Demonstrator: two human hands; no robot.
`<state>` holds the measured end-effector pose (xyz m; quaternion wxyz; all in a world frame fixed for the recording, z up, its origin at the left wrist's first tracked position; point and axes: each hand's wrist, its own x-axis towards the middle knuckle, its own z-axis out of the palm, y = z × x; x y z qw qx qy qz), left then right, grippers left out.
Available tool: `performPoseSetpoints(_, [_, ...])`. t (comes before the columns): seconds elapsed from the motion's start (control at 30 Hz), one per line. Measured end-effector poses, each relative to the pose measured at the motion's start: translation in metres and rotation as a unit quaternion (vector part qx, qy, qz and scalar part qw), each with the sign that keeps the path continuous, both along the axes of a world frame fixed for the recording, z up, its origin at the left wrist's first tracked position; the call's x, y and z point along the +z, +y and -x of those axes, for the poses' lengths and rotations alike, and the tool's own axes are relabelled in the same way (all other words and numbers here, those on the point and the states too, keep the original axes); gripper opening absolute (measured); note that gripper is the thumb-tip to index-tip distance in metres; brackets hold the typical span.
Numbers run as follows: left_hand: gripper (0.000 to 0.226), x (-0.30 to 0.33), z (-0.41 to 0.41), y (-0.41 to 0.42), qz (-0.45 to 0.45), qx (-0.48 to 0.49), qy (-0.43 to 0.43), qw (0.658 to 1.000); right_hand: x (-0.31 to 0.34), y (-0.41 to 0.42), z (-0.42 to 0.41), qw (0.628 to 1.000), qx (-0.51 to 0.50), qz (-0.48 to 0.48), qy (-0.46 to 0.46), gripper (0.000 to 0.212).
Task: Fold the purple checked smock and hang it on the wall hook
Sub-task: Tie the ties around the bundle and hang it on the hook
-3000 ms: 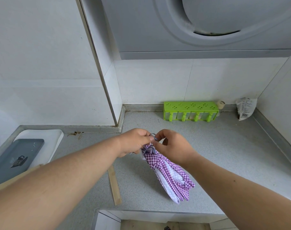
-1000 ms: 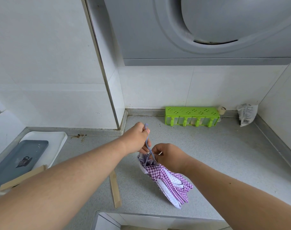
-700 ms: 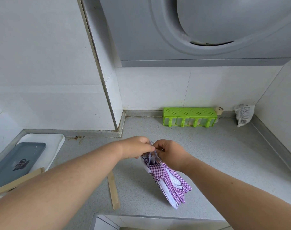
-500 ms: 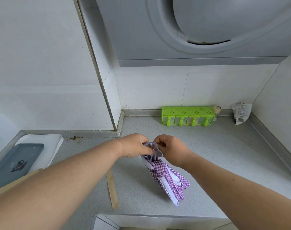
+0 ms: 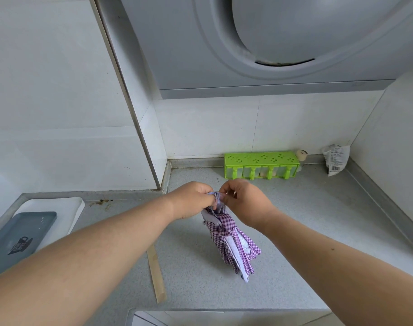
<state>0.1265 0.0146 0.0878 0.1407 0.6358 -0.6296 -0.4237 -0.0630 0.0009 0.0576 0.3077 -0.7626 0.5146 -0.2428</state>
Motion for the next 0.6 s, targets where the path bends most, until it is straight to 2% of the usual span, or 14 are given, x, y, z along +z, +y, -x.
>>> performPoseSetpoints(0.07, [0.029,0.001,0.002,0.000,0.001,0.000,0.006,1.000,0.001,0.000,-0.001,1.000,-0.002,-0.022,0.001,0.009])
performPoseSetpoints(0.13, [0.026,0.005,0.003,0.000,0.008,0.011,0.034,0.999,0.001,0.000,-0.003,0.997,-0.004,-0.061,-0.044,0.013])
performPoseSetpoints(0.2, [0.020,0.010,0.004,0.000,0.012,0.046,0.082,0.995,0.002,-0.001,-0.005,0.990,-0.016,-0.095,-0.104,0.014])
performPoseSetpoints(0.27, [0.019,0.016,0.002,-0.002,0.022,0.083,0.133,0.987,0.004,-0.001,-0.008,0.985,-0.022,-0.114,-0.126,0.011])
performPoseSetpoints(0.33, [0.020,0.024,-0.002,-0.002,0.037,0.111,0.164,0.980,0.012,0.003,-0.015,0.976,0.001,-0.142,-0.164,0.009])
performPoseSetpoints(0.4, [0.020,0.036,-0.008,-0.001,0.039,0.127,0.188,0.973,0.023,0.008,-0.025,0.960,0.039,-0.175,-0.214,0.018])
performPoseSetpoints(0.5, [0.021,0.057,-0.018,0.000,0.058,0.128,0.213,0.967,0.040,0.009,-0.040,0.968,0.039,-0.127,-0.211,0.026])
performPoseSetpoints(0.6, [0.023,0.087,-0.029,0.000,0.094,0.114,0.202,0.968,0.071,0.003,-0.052,0.965,0.011,-0.093,-0.246,0.035])
